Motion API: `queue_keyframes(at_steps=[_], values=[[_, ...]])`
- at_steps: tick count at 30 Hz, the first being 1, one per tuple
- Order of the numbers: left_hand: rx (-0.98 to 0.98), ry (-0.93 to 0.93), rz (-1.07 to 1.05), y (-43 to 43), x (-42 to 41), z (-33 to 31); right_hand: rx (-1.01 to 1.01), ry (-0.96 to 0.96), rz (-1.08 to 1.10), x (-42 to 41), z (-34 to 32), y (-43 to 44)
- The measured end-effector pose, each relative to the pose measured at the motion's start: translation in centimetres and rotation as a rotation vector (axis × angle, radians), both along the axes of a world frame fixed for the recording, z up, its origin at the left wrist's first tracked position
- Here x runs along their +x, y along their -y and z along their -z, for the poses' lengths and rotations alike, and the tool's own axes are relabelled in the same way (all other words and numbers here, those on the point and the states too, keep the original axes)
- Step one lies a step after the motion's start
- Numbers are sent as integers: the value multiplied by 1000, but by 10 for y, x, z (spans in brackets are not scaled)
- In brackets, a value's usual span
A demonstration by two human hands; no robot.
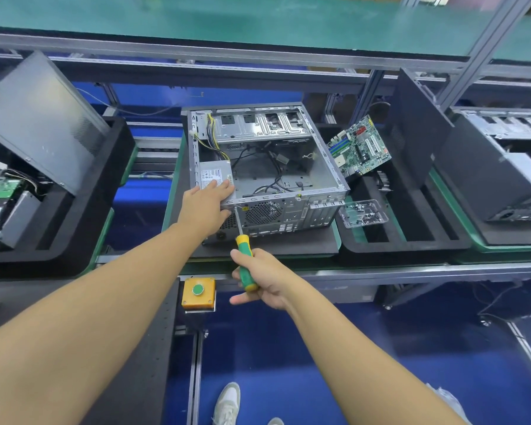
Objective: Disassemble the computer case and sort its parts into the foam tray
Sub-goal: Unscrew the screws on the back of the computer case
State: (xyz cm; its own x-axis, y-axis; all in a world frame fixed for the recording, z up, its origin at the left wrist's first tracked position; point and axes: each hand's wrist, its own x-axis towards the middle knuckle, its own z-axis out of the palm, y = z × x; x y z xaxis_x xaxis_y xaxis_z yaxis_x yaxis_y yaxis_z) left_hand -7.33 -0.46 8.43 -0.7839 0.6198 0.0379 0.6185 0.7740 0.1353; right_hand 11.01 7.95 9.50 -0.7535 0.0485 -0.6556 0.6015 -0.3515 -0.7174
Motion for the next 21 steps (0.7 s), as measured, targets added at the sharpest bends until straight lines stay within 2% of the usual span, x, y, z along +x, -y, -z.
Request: queue_keyframes(at_steps=[2,6,11,17,21], values=[[-7,-1,1,0,0,0,-24,-18,20,-2,-1,0],[3,-1,5,0,1,1,57,-27,42,-2,-2,-2],[1,-3,16,1,0,3,-62,70,67,0,-3,-4],[32,30,12,1,3,2,120,-25,70,8,7,-1],[61,49,13,2,7,1,95,19,126,6,8,-2]])
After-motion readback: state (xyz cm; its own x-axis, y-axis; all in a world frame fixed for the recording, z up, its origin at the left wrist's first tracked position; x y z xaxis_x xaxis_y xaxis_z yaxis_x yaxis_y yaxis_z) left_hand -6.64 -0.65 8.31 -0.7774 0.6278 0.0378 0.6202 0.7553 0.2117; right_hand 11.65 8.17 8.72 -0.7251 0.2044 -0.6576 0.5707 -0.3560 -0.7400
